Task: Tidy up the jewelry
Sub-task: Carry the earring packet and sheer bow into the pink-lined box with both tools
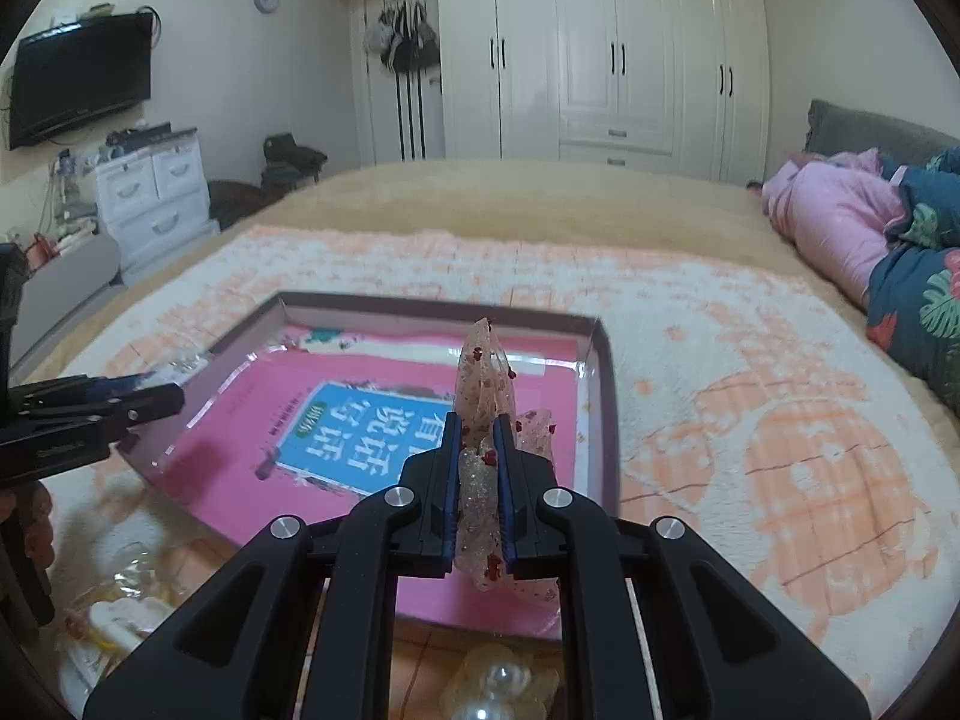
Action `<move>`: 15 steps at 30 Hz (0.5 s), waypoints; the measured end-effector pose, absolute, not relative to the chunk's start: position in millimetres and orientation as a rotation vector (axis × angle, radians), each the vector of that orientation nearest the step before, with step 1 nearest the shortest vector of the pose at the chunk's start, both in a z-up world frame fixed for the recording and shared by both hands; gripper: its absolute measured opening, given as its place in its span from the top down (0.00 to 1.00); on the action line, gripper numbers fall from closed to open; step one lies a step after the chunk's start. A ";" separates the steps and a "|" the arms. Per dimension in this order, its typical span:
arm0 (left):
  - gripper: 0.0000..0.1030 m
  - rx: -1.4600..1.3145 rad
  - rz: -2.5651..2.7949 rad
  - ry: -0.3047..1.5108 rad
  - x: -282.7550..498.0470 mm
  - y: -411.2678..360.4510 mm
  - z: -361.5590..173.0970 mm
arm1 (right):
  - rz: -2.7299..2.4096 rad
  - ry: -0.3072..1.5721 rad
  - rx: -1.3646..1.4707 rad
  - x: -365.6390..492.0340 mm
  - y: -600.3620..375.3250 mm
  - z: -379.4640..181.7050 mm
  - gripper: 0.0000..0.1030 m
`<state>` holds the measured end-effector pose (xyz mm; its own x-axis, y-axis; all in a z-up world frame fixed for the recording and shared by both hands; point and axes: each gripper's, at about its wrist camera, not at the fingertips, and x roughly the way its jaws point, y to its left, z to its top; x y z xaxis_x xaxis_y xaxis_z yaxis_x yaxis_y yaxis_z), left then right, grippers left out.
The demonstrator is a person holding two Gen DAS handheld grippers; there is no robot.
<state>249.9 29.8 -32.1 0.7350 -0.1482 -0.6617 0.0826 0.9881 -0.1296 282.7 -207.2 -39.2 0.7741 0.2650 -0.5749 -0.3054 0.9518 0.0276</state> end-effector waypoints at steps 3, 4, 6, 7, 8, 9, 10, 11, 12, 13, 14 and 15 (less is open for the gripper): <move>0.69 -0.099 -0.124 0.752 255.6 32.4 -37.5 | 0.300 0.663 -0.060 294.4 -204.0 -49.3 0.90; 0.69 -0.099 -0.123 0.758 257.3 33.2 -39.5 | 0.301 0.674 -0.059 296.4 -203.5 -52.5 0.90; 0.69 -0.104 -0.121 0.770 260.3 35.2 -43.5 | 0.300 0.681 -0.056 299.2 -202.4 -55.8 0.90; 0.69 -0.110 -0.121 0.774 261.3 36.3 -44.8 | 0.300 0.686 -0.060 300.5 -200.2 -56.8 0.90; 0.69 -0.114 -0.120 0.777 261.8 37.2 -45.8 | 0.301 0.688 -0.062 300.6 -199.1 -57.2 0.89; 0.69 -0.120 -0.120 0.782 262.7 38.1 -47.1 | 0.302 0.693 -0.065 301.3 -197.7 -58.0 0.89; 0.69 -0.121 -0.123 0.781 262.7 38.6 -47.4 | 0.302 0.695 -0.065 301.7 -196.8 -58.6 0.89; 0.69 -0.119 -0.124 0.781 262.9 38.2 -47.3 | 0.304 0.698 -0.063 302.3 -196.3 -59.1 0.89; 0.69 -0.118 -0.125 0.782 263.1 37.9 -47.1 | 0.305 0.701 -0.062 303.5 -196.1 -59.4 0.89; 0.69 -0.117 -0.127 0.784 263.7 37.8 -47.3 | 0.306 0.704 -0.059 304.0 -195.8 -60.0 0.88; 0.68 -0.117 -0.127 0.785 264.8 37.9 -47.3 | 0.308 0.708 -0.054 304.5 -196.0 -60.5 0.87; 0.68 -0.116 -0.128 0.786 265.2 37.8 -47.4 | 0.311 0.712 -0.049 305.3 -196.0 -60.4 0.87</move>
